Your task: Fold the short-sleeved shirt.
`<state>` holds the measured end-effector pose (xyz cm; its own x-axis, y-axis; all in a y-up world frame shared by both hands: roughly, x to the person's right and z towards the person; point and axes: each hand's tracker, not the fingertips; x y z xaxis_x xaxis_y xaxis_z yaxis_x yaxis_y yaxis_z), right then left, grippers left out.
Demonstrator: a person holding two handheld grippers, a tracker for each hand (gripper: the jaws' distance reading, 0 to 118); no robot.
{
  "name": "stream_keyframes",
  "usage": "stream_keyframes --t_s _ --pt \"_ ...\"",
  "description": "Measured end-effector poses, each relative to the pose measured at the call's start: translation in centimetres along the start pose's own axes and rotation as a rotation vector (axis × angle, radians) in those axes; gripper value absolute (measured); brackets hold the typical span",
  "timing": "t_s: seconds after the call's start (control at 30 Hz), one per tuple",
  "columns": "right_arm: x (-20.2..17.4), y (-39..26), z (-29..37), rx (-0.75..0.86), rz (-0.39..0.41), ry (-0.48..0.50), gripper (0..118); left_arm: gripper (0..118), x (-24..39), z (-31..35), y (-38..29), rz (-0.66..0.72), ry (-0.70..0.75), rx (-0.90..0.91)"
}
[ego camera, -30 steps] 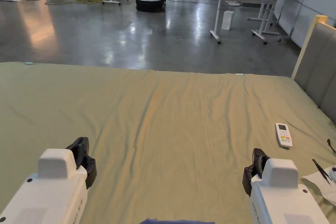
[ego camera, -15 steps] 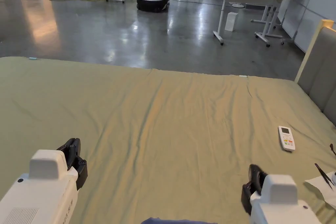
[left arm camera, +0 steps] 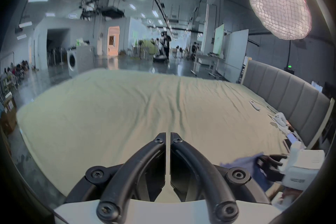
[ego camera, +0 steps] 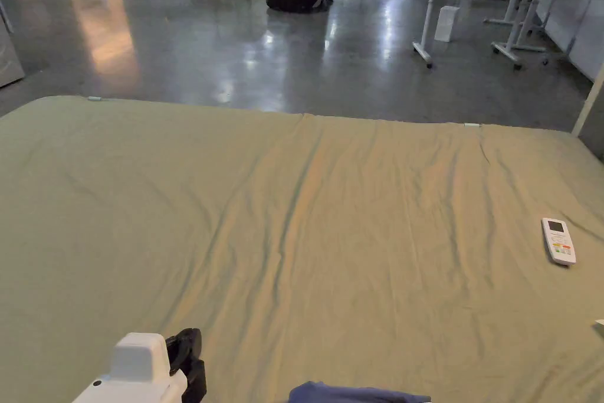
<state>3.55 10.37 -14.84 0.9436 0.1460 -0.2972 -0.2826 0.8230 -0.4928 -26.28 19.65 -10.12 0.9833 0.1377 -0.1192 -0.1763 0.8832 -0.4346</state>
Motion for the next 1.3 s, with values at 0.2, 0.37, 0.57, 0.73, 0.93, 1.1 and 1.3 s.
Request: stream_keyframes --t_s 0.2,0.37,0.57,0.73,0.93,1.1,1.3 --pt "0.8 0.0 0.5 -0.012 -0.040 -0.016 0 27 -0.5 -3.5 -1.8 0.171 -0.247 -0.308" --pt "1.5 -0.9 0.0 -0.022 -0.046 -0.018 0 86 -1.6 -8.5 -4.0 0.386 -0.512 -0.528" --pt "1.9 -1.1 0.3 -0.031 -0.065 -0.017 0 89 -0.5 -12.8 -6.8 0.515 -0.667 -0.739" --pt "1.8 -1.4 0.1 -0.026 -0.075 -0.016 0 88 0.4 -14.2 -7.5 0.593 -0.741 -0.707" --pt "2.2 -2.0 -0.4 -0.030 -0.087 -0.018 0 44 2.3 -13.8 -7.5 0.442 -0.697 -0.692" --pt "2.2 -1.8 -0.2 -0.027 -0.084 -0.015 0 33 5.1 -11.2 -7.5 0.527 -0.747 -0.703" --pt "2.3 -0.9 0.5 -0.004 -0.078 -0.033 0 27 2.8 -12.3 -5.6 0.525 -0.826 -0.672"
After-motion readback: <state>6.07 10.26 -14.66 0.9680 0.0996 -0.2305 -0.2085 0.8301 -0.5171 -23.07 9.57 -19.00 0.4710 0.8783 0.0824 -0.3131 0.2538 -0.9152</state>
